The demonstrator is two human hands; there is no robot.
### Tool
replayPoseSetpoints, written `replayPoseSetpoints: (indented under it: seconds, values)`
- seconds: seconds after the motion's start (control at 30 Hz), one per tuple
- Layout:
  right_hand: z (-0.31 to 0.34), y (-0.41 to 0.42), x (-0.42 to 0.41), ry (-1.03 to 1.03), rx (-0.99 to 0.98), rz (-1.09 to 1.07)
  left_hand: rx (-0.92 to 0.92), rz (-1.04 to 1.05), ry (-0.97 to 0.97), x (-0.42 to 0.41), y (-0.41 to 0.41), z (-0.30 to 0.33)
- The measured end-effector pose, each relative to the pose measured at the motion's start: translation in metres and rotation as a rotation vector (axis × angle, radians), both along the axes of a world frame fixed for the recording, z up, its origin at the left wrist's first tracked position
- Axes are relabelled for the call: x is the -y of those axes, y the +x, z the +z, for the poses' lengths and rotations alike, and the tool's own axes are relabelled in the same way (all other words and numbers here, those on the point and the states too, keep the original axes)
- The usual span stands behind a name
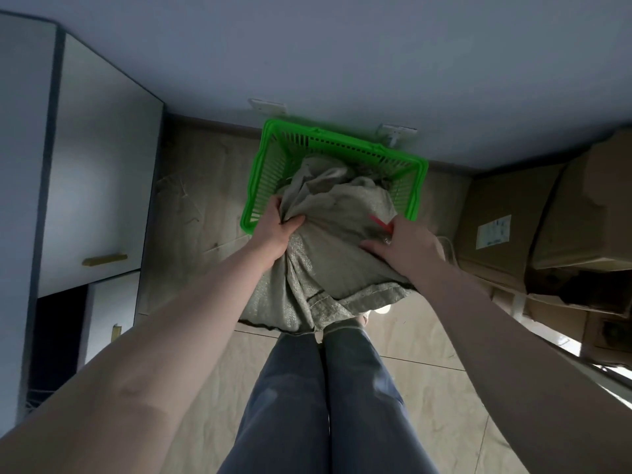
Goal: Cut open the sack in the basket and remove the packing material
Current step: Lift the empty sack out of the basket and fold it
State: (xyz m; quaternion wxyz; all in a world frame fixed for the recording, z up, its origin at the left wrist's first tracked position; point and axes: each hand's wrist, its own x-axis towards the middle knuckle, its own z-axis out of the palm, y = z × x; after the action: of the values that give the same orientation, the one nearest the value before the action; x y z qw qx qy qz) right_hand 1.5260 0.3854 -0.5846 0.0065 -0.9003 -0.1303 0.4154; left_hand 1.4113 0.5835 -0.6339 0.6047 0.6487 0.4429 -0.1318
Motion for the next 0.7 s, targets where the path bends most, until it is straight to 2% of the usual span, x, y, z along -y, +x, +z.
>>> replayPoseSetpoints:
  seconds: [0.1, 0.2, 0.33, 0.4, 0.43, 0.5, 0.6, 0.7]
  values:
    - [0.000, -0.007, 0.004, -0.004, -0.012, 0.040, -0.038, 0.072, -0.044, -0.003, 0.002, 0.000]
    - [0.002, -0.008, 0.008, 0.049, -0.086, -0.041, -0.067, 0.099, -0.044, -0.003, 0.001, -0.005]
    - [0.009, -0.003, 0.005, 0.044, -0.043, 0.053, -0.096, 0.069, -0.002, -0.001, 0.002, -0.006]
    - [0.024, 0.002, 0.001, 0.107, -0.036, 0.032, -0.108, 0.013, 0.016, -0.001, 0.003, -0.002]
    - [0.031, 0.007, -0.001, 0.168, -0.051, -0.037, -0.117, -0.010, 0.027, -0.001, 0.004, 0.000]
    - [0.047, 0.012, -0.003, 0.367, -0.152, -0.310, -0.126, -0.026, 0.040, -0.002, 0.003, 0.003]
    - [0.073, 0.014, -0.013, 0.674, -0.521, -0.738, -0.112, 0.024, 0.048, -0.004, 0.003, 0.002]
    - [0.070, 0.006, -0.012, 0.759, -0.750, -1.111, -0.077, 0.029, 0.044, -0.008, 0.010, 0.008]
